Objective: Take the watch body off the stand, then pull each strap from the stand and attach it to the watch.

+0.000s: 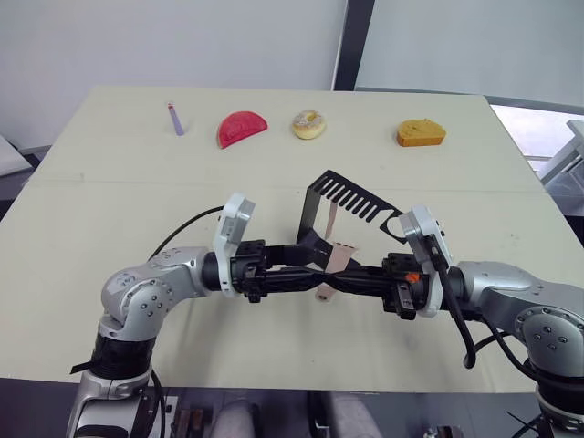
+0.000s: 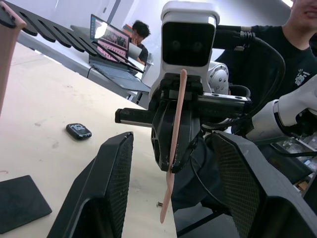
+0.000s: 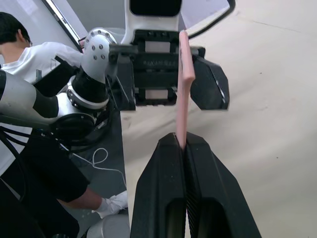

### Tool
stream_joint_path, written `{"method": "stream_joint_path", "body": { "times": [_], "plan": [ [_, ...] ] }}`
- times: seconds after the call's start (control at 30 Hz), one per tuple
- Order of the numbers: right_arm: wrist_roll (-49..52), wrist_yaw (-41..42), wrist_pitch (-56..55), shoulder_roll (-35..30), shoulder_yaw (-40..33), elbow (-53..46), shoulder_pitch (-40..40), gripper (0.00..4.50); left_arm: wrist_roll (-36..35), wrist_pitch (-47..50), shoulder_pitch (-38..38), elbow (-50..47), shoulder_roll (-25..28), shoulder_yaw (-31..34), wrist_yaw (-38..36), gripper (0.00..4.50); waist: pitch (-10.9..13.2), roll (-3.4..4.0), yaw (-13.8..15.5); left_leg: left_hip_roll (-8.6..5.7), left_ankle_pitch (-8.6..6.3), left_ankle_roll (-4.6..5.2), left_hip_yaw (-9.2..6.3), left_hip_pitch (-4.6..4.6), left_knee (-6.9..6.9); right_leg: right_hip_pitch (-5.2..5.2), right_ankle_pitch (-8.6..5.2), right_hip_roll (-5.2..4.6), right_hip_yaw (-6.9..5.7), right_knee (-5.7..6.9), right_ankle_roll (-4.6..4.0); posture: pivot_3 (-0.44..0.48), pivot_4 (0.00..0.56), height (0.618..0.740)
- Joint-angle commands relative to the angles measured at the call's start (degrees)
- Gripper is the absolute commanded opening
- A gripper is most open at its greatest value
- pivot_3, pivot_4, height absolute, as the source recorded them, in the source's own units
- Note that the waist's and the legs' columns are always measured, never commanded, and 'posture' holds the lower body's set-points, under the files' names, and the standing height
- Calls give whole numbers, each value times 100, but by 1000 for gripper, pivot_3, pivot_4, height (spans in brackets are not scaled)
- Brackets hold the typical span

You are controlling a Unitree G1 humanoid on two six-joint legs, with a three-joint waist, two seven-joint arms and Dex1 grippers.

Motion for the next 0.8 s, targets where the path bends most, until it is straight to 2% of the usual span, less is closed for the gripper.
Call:
{"method": "stream_joint_path", "body": {
  "times": [0.03, 0.47, 0.77, 0.8],
  "plan": [
    [154, -61, 3, 6, 21, -130, -29, 0, -4, -144, -119, -42, -82, -27, 31, 2722, 0, 0, -1, 0, 0, 0, 0, 0, 0, 0, 0, 0, 0, 0, 0, 0, 150, 737],
    [196, -160, -19, 7, 52, -204, 24, 0, 43, -224, -345, 40, -310, -122, 179, 2722, 0, 0, 1, 0, 0, 0, 0, -1, 0, 0, 0, 0, 0, 0, 0, 0, 150, 737],
    [222, -204, -23, -26, 30, -136, -6, 0, -58, -190, -371, 85, -229, -66, 35, 2722, 0, 0, 0, 0, 0, 0, 0, -1, 0, -1, 0, 0, 0, 0, 0, 0, 150, 737],
    [218, -200, -22, -31, 30, -135, -5, 0, -67, -174, -375, 76, -229, -81, 37, 2452, 0, 0, 1, 0, 0, 0, 0, -1, 0, 0, 0, 0, 0, 0, 0, 0, 150, 737]
  ]
}}
